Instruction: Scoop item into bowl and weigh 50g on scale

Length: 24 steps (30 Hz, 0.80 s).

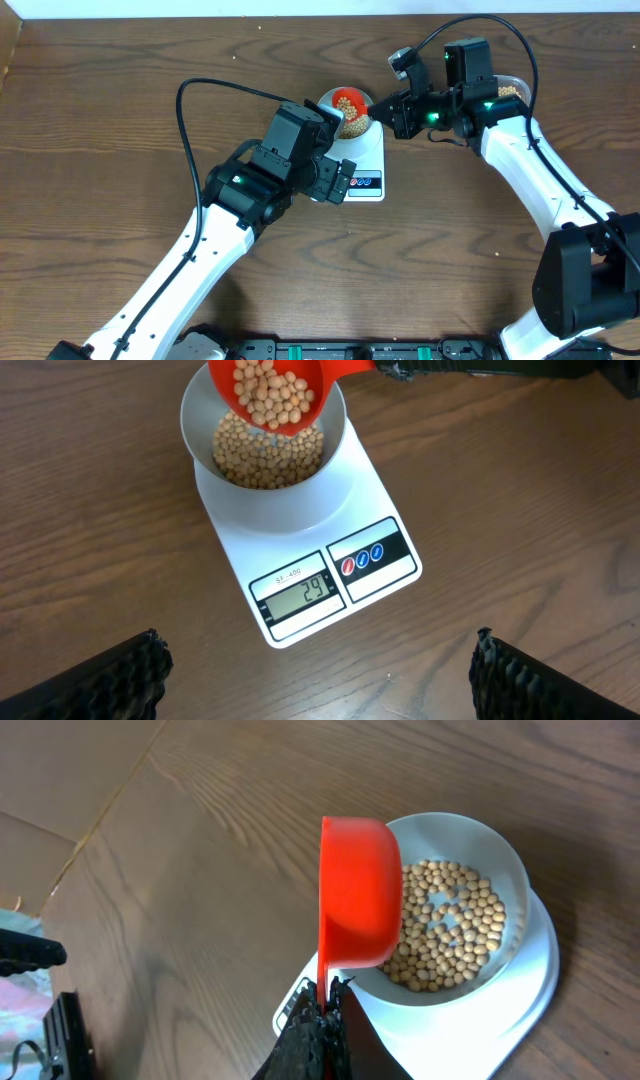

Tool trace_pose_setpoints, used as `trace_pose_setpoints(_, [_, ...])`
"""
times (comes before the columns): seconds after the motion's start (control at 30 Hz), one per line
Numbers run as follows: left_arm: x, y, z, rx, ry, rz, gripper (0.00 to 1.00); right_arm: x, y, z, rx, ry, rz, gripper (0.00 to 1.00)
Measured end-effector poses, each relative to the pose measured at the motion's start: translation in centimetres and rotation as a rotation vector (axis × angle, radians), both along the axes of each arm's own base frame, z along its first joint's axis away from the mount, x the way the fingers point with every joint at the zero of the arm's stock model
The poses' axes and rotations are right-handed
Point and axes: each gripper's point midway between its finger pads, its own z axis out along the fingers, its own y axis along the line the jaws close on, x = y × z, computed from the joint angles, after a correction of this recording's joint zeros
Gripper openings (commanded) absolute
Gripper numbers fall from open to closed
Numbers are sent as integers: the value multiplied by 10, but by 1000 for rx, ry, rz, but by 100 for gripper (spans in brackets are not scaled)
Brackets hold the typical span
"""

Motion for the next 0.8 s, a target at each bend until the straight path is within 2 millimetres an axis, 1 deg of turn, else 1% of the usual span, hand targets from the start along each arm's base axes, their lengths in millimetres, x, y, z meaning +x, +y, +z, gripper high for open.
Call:
trace_pose_setpoints(0.43, [0, 0, 0, 0, 0, 0, 98, 2, -2, -2, -15, -2, -13, 1])
trace_pose_setpoints(0.8, [0, 0, 0, 0, 0, 0, 98, 6, -6, -5, -64, -63, 1, 1])
